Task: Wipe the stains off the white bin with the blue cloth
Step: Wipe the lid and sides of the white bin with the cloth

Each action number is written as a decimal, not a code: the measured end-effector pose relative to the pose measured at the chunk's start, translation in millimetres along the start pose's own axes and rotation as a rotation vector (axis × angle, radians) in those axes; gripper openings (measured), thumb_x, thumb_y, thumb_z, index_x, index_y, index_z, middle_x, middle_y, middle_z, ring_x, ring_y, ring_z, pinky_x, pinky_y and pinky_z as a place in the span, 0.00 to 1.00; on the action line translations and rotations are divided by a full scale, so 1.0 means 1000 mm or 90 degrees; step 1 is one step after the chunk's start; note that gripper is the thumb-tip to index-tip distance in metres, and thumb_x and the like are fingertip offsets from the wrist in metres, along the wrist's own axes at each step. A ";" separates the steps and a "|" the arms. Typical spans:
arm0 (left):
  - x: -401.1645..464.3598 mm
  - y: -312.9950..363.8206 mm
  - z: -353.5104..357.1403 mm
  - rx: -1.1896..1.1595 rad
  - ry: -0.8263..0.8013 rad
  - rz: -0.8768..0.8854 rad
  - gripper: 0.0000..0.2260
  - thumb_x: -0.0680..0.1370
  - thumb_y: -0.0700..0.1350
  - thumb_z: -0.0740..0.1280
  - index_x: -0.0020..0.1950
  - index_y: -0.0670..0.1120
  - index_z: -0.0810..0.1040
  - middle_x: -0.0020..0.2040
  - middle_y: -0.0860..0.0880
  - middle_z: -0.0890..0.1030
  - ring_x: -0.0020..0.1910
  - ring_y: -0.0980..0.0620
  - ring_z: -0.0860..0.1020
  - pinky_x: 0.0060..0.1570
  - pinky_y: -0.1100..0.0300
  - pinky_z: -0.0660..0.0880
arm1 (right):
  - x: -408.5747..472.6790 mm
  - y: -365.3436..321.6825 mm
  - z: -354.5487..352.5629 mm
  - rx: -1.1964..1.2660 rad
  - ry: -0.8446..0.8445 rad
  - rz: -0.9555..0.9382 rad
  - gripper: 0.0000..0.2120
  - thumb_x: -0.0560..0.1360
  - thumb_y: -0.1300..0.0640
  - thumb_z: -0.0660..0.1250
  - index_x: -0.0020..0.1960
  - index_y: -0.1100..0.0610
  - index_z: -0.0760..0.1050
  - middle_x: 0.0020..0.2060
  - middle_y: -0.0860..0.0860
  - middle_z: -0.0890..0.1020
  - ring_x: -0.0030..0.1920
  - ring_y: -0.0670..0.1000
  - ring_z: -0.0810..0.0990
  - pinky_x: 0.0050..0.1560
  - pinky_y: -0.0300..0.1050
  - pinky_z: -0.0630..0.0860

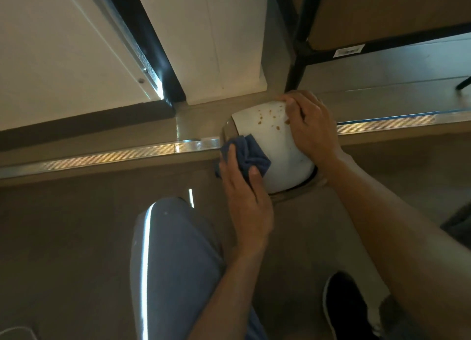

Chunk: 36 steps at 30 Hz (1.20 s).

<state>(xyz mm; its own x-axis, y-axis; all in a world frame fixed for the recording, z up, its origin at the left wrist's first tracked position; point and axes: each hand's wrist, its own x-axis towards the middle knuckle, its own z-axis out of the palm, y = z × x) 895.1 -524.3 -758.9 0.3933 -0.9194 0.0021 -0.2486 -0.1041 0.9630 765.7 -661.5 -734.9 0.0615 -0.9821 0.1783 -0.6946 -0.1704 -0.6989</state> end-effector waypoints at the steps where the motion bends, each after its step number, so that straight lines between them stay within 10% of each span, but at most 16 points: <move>1: -0.005 0.000 0.000 0.019 -0.006 -0.005 0.24 0.85 0.56 0.53 0.77 0.72 0.47 0.83 0.57 0.53 0.82 0.55 0.51 0.79 0.51 0.57 | 0.000 0.000 0.000 0.001 0.002 -0.001 0.15 0.85 0.51 0.54 0.62 0.50 0.77 0.60 0.48 0.78 0.59 0.52 0.76 0.58 0.56 0.76; 5: 0.013 0.006 0.000 0.049 -0.001 -0.010 0.24 0.84 0.57 0.53 0.79 0.68 0.50 0.82 0.56 0.54 0.79 0.61 0.55 0.71 0.69 0.57 | 0.000 0.001 0.000 -0.001 -0.005 -0.001 0.15 0.85 0.51 0.53 0.63 0.50 0.77 0.61 0.47 0.78 0.59 0.50 0.76 0.58 0.52 0.75; 13: 0.117 0.039 0.001 0.053 -0.005 -0.124 0.15 0.86 0.54 0.56 0.66 0.51 0.77 0.58 0.52 0.80 0.60 0.51 0.77 0.59 0.55 0.72 | 0.002 0.001 0.000 -0.003 0.003 0.012 0.14 0.85 0.49 0.53 0.61 0.47 0.76 0.58 0.42 0.76 0.59 0.48 0.76 0.58 0.56 0.76; 24: -0.016 -0.012 0.001 0.102 -0.021 0.025 0.26 0.86 0.55 0.55 0.80 0.67 0.45 0.83 0.53 0.49 0.82 0.56 0.49 0.71 0.76 0.49 | -0.001 0.003 0.002 0.006 0.012 -0.007 0.15 0.85 0.48 0.53 0.62 0.47 0.76 0.60 0.46 0.78 0.59 0.51 0.77 0.57 0.59 0.76; 32: 0.095 0.031 0.001 0.106 0.024 -0.058 0.19 0.84 0.62 0.56 0.71 0.58 0.72 0.66 0.53 0.77 0.64 0.54 0.76 0.66 0.47 0.73 | 0.000 -0.002 0.000 -0.002 0.007 -0.002 0.16 0.84 0.49 0.53 0.62 0.50 0.77 0.60 0.47 0.78 0.59 0.52 0.77 0.56 0.57 0.76; 36: 0.093 0.028 0.005 0.078 0.027 -0.014 0.18 0.85 0.56 0.56 0.74 0.55 0.71 0.70 0.52 0.75 0.68 0.54 0.73 0.68 0.52 0.71 | 0.001 -0.003 0.001 0.002 0.015 0.006 0.16 0.84 0.51 0.53 0.61 0.51 0.78 0.59 0.47 0.79 0.58 0.52 0.77 0.57 0.56 0.76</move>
<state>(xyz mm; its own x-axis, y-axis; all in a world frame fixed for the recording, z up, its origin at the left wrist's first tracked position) 920.5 -614.0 -732.9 0.4357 -0.9001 -0.0049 -0.3441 -0.1717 0.9231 768.6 -661.8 -732.8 0.0379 -0.9815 0.1878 -0.6925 -0.1613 -0.7032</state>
